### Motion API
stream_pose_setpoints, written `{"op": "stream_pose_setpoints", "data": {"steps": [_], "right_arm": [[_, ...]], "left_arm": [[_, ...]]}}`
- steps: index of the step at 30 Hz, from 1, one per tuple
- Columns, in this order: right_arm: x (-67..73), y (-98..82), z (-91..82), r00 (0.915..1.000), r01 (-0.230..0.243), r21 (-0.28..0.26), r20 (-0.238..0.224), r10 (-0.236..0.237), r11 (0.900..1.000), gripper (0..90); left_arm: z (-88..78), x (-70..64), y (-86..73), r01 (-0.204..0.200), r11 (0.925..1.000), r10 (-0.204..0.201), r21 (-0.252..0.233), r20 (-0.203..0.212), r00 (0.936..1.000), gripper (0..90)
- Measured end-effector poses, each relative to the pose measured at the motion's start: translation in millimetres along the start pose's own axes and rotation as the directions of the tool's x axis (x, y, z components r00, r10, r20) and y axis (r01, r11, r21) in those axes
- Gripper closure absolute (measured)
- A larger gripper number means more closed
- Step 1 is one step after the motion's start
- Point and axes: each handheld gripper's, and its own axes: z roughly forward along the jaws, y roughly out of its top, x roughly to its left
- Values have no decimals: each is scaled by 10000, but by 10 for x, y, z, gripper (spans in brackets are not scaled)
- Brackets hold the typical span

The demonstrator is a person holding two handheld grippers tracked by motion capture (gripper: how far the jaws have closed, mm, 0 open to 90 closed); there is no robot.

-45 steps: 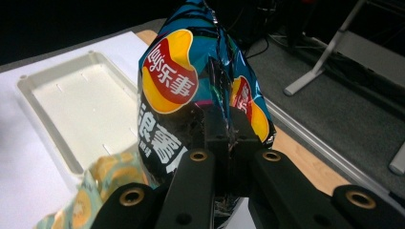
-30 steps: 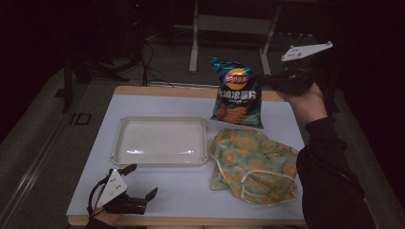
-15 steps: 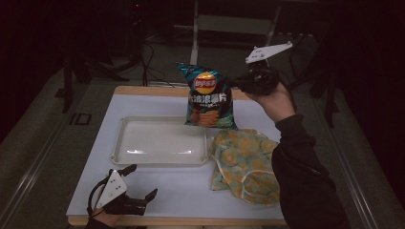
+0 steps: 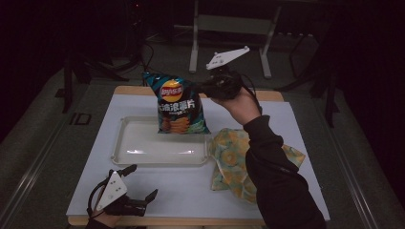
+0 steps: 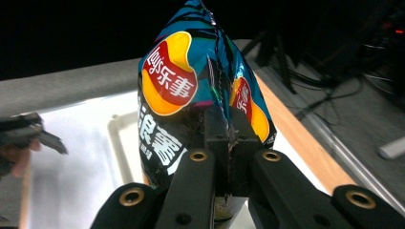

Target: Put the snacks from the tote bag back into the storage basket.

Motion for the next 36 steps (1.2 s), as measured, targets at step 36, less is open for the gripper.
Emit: {"op": "stream_pose_setpoints", "data": {"steps": [36], "right_arm": [[110, -667, 1044, 9774, -1003, 602, -1805, 1097, 9931, 895]], "left_arm": [[-17, -13, 5, -25, 10000, 27, -68, 261, 9997, 1]]}}
